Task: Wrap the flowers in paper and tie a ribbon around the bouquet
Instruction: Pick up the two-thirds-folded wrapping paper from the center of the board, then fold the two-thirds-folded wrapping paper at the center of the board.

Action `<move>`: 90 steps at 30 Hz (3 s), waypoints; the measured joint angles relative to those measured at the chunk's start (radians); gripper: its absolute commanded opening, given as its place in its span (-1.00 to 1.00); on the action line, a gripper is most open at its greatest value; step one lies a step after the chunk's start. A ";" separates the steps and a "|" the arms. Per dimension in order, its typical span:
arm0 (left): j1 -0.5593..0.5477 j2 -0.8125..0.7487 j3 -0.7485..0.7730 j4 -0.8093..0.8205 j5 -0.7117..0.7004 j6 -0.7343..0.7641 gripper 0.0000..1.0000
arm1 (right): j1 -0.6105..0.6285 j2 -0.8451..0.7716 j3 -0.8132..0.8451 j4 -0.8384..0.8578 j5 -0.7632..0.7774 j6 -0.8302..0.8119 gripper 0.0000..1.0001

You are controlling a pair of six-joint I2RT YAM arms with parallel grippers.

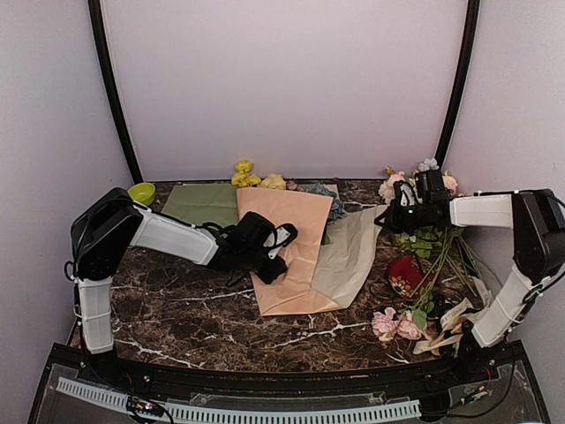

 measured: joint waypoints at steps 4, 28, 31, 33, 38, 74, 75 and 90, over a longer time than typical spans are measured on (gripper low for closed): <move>0.000 0.006 0.003 0.002 0.000 0.003 -0.52 | 0.071 -0.048 0.080 -0.027 -0.019 -0.002 -1.00; -0.002 0.033 0.010 0.043 0.011 0.004 -0.52 | 0.436 0.312 0.536 0.007 -0.043 0.029 -1.00; -0.002 0.035 0.008 0.050 0.015 0.004 -0.52 | 0.441 0.399 0.610 -0.001 -0.043 0.024 -1.00; -0.002 0.035 0.008 0.051 0.016 0.004 -0.51 | 0.442 0.448 0.667 -0.013 -0.042 0.016 -1.00; -0.002 0.037 0.006 0.059 0.019 0.004 -0.50 | 0.442 0.543 0.769 -0.023 -0.039 -0.003 -1.00; -0.041 -0.105 -0.231 0.174 0.172 0.221 -0.08 | 0.426 0.737 0.858 0.028 -0.086 0.006 -1.00; -0.042 -0.100 -0.225 0.171 0.172 0.229 -0.08 | 0.427 0.724 0.852 0.039 -0.094 0.003 -1.00; -0.045 -0.078 -0.209 0.181 0.187 0.281 -0.09 | 0.456 0.809 0.939 0.187 -0.170 0.054 -1.00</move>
